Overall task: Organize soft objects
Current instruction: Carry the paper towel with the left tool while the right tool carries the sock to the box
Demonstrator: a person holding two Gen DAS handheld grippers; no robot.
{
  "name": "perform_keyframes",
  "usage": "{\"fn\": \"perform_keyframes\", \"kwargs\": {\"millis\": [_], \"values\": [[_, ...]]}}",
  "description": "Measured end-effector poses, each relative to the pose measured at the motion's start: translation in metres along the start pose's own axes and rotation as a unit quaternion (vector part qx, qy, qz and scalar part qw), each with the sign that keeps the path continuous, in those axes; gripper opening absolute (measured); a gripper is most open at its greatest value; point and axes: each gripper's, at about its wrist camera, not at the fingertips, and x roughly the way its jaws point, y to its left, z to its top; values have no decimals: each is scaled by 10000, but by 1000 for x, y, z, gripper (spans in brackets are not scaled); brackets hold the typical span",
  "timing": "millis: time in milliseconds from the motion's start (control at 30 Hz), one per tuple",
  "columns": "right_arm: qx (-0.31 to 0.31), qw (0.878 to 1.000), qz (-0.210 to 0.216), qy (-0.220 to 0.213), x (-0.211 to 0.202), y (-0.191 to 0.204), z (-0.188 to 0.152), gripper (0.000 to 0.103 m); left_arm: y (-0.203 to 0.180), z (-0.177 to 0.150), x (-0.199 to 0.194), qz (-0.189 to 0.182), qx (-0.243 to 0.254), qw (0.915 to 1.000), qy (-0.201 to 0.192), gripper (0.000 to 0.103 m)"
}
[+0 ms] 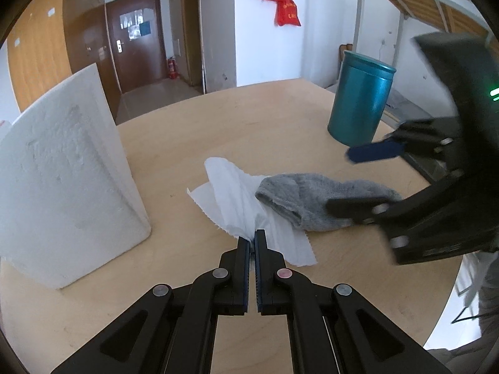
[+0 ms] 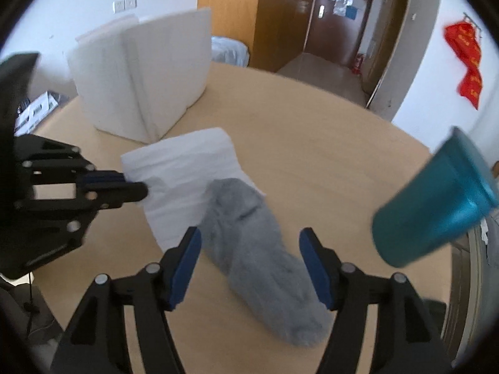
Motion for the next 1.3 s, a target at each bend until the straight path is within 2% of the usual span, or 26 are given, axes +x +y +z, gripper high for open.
{"fn": "perform_keyframes", "kwargs": {"millis": [133,167,267,333,400,467,600,800,967,1133,1300], "values": [[-7,9998,-82,172,17,-1,-2,69,8,-1,-2,-66,-84,9999,-39,3],[-7,9998,-94,194,19,-1,-2,66,9,-1,-2,-69,-95,9999,-33,3],[90,9991,67,402,25,-2,-6,34,13,-1,-2,-101,-137,9998,-38,3],[96,9992,47,396,24,-1,-7,30,13,-1,-3,-116,-151,9998,-53,3],[112,9990,6,433,21,-1,-8,15,13,-1,-3,-126,-142,9998,-57,3],[325,9986,67,402,16,-8,-9,11,15,-3,-5,-131,-150,9998,-69,3],[667,9974,136,223,-7,-20,-16,9,14,-2,-16,-223,-166,9993,-241,3],[981,9943,230,-352,-53,-21,-11,9,6,5,-50,-199,-12,9979,-609,3],[1002,9916,334,-750,-81,-5,-1,9,2,2,-84,-115,27,9956,-930,3],[903,9888,450,-1096,-95,16,15,9,6,-6,-112,120,-72,9928,-1189,3],[717,9872,658,-1261,-102,36,26,9,20,-14,-137,337,-275,9899,-1347,3]]}}
